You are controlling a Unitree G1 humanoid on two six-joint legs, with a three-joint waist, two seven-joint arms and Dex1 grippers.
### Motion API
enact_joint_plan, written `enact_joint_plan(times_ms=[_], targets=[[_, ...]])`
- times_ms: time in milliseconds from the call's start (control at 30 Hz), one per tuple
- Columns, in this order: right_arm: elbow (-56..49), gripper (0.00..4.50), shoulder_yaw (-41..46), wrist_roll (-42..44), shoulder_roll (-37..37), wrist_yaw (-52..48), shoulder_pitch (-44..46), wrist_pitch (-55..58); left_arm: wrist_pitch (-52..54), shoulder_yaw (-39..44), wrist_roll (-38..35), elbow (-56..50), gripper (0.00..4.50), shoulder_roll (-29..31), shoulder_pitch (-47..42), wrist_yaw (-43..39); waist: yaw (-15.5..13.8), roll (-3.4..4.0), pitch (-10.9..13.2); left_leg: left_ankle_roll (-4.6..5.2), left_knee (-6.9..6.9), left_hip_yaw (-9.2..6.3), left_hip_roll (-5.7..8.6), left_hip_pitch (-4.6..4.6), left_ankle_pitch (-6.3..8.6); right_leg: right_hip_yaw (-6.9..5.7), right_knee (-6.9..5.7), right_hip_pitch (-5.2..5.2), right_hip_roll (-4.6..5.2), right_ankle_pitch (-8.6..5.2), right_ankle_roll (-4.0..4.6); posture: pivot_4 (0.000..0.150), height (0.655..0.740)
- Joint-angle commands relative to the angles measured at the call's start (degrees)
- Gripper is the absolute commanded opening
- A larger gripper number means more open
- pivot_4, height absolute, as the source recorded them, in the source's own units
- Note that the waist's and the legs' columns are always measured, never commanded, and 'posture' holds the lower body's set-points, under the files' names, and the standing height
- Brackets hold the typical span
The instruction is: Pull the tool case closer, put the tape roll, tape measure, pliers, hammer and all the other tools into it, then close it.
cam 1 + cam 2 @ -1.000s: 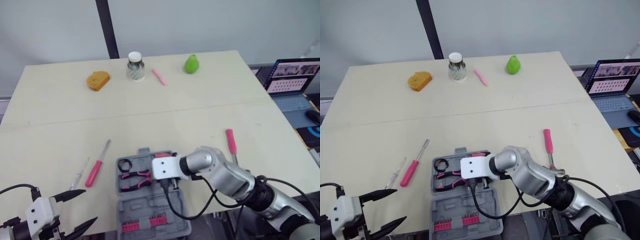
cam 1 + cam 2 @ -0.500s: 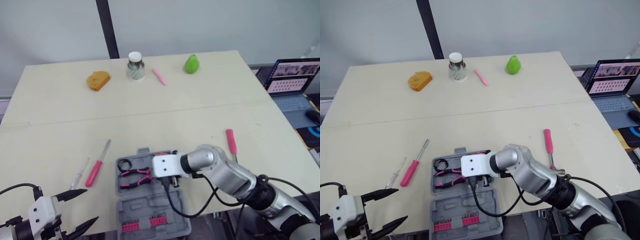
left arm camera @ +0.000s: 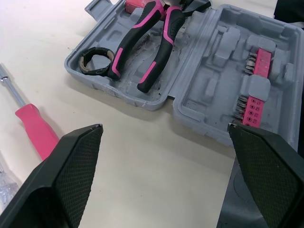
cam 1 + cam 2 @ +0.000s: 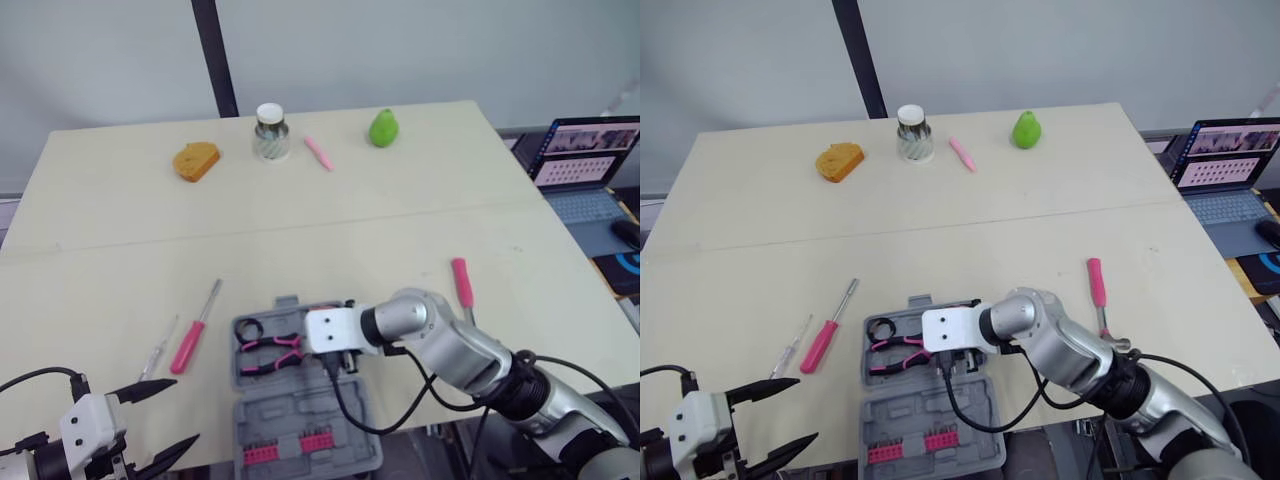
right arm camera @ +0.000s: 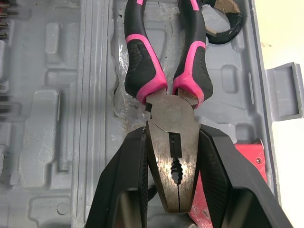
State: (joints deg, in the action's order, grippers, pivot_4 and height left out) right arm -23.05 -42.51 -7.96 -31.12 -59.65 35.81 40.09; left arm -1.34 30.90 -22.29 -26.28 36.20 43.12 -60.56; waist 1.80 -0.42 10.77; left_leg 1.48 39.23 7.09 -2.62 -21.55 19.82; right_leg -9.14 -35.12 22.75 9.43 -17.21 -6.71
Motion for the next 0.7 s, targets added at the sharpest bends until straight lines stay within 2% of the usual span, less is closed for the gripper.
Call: enact_joint_plan(times_ms=[33,700], targets=[[-1.5,0.97,0.1,0.1,0.7,-0.2,0.1,-1.0,-0.6,0.3,0.0,-0.2,4.50,0.0,0.5,0.3,0.0,0.00,0.0,0.00,0.00,0.00,0.00,0.00,0.00,0.00,0.00,0.00,0.00,0.00,0.00,0.150,0.7400],[-2.4,0.97,0.3,0.4,0.7,-1.2,0.3,-1.4,-1.6,-0.2,0.4,1.0,4.50,-0.1,0.3,0.3,0.0,0.00,0.0,0.00,0.00,0.00,0.00,0.00,0.00,0.00,0.00,0.00,0.00,0.00,0.00,0.150,0.7400]])
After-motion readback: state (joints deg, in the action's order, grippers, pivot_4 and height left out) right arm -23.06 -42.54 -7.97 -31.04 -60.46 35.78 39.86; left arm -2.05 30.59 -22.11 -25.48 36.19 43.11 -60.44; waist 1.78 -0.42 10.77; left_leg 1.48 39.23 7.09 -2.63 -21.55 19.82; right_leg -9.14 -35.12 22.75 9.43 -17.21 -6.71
